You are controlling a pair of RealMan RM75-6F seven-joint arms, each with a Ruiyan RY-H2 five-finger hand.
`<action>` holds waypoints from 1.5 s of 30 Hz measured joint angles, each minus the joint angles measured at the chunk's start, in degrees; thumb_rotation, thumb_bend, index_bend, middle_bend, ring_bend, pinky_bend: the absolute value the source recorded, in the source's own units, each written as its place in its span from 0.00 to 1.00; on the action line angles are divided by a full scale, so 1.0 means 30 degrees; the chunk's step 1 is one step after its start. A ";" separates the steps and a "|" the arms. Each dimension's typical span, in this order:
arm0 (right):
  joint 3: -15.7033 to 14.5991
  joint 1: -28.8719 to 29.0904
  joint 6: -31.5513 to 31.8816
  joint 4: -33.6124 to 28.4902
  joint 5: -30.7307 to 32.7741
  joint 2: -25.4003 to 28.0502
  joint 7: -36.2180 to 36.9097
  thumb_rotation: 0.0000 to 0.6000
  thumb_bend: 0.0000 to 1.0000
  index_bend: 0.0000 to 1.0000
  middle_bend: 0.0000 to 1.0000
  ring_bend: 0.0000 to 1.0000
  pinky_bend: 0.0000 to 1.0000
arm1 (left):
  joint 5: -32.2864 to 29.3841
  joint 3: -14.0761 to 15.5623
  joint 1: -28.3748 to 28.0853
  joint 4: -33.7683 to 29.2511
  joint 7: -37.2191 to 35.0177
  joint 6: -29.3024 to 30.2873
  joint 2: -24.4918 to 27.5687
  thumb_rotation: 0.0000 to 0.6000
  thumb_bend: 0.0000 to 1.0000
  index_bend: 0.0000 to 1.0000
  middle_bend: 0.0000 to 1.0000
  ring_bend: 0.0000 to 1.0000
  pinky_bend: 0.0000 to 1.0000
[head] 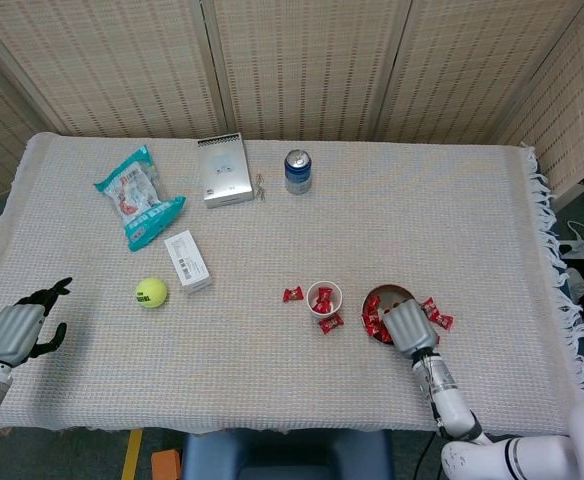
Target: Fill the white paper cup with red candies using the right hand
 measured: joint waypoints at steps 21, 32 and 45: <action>0.0862 0.0479 -0.1060 0.0833 0.1025 -0.0504 -0.0449 1.00 0.45 0.83 0.72 0.65 1.00 | 0.0140 0.0038 0.0018 0.0082 -0.0315 0.0059 0.0062 1.00 0.53 0.03 0.18 0.17 0.30; 0.1296 0.0428 -0.0617 -0.0523 0.0312 0.0549 0.0611 1.00 0.45 0.84 0.73 0.65 1.00 | 0.0140 0.0030 0.0027 0.0091 -0.0318 0.0098 0.0046 1.00 0.53 0.03 0.18 0.17 0.30; 0.3101 0.0950 0.0011 -0.3416 -0.0665 0.1818 0.1884 1.00 0.45 0.84 0.73 0.65 1.00 | 0.0070 0.0016 0.0000 0.0063 -0.0156 0.0047 -0.0016 1.00 0.53 0.03 0.18 0.17 0.30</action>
